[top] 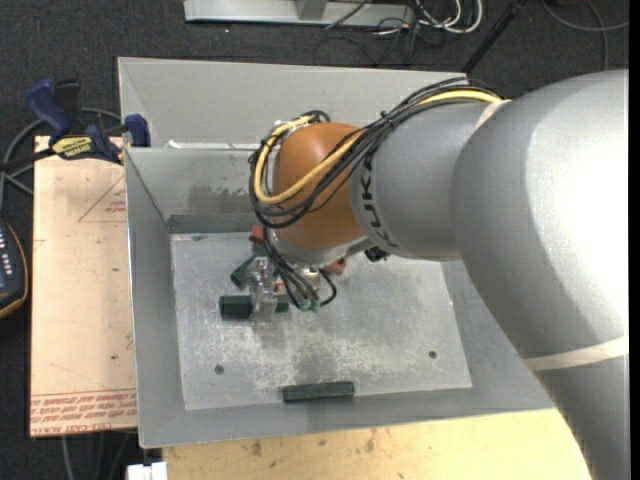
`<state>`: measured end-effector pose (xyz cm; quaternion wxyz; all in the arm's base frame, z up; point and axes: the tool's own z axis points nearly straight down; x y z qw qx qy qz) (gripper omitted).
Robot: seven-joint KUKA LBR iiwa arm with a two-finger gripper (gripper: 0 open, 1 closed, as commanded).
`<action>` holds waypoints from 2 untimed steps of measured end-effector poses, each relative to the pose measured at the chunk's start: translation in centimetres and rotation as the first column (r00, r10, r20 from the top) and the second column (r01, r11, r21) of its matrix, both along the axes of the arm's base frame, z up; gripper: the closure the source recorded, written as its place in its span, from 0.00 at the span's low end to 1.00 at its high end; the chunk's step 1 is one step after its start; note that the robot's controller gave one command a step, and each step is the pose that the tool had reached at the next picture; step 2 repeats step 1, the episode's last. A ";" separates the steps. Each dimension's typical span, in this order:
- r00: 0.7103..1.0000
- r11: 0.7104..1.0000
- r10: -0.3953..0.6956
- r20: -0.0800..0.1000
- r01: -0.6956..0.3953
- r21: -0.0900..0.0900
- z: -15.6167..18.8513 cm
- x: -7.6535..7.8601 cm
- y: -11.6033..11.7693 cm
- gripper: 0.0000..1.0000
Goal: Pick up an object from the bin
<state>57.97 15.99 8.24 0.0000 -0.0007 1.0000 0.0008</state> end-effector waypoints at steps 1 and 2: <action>0.996 0.996 0.088 0.012 -0.088 0.002 15.6 1.9 4.2 1.00; 0.996 0.996 0.088 0.012 -0.088 0.002 15.6 1.9 4.2 1.00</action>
Offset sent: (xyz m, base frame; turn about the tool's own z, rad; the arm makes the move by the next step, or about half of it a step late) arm 0.0170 0.0400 0.1509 -0.0870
